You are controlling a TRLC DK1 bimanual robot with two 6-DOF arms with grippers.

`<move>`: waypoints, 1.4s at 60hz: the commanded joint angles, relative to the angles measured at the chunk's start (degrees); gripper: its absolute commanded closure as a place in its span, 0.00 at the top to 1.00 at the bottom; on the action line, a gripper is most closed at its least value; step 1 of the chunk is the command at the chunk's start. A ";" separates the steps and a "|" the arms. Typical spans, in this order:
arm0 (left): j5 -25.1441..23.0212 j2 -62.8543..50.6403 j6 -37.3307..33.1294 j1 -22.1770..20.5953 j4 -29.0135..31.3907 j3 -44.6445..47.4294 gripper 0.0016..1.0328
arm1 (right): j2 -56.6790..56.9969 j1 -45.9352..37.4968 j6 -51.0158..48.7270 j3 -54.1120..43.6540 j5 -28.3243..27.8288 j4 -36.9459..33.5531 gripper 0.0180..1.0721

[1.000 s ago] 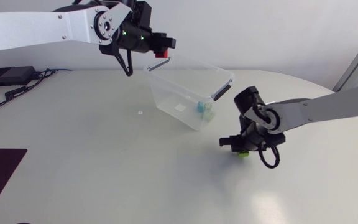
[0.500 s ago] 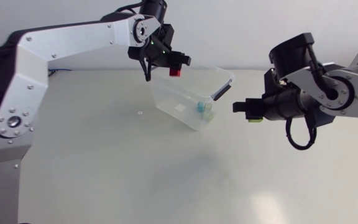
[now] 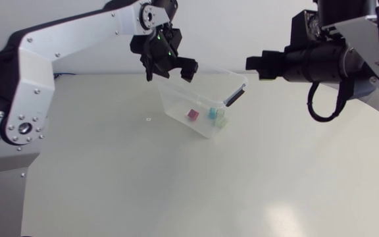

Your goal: Place the duplo bricks in the container

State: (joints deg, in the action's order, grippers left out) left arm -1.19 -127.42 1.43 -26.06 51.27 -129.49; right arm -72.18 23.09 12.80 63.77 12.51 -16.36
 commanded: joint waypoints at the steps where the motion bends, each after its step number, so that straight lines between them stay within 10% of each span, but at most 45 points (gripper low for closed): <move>1: 0.14 8.50 -0.20 -0.30 1.12 1.70 0.96 | -2.44 0.46 -1.55 3.03 0.67 2.56 0.18; 34: -0.04 41.37 2.08 1.10 -5.91 30.53 0.96 | -23.00 3.36 -8.14 17.62 1.02 13.72 0.21; 42: -0.04 45.94 1.73 2.95 -6.09 34.92 0.96 | -27.31 3.98 -8.40 22.80 0.93 9.77 0.97; 84: 0.93 66.16 -3.54 13.94 -11.28 54.08 0.96 | 0.38 -2.09 -13.85 4.26 1.02 9.15 0.96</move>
State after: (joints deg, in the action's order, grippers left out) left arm -0.93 -64.31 0.01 -14.31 41.85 -80.23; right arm -74.30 22.17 0.75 73.58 13.37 -7.75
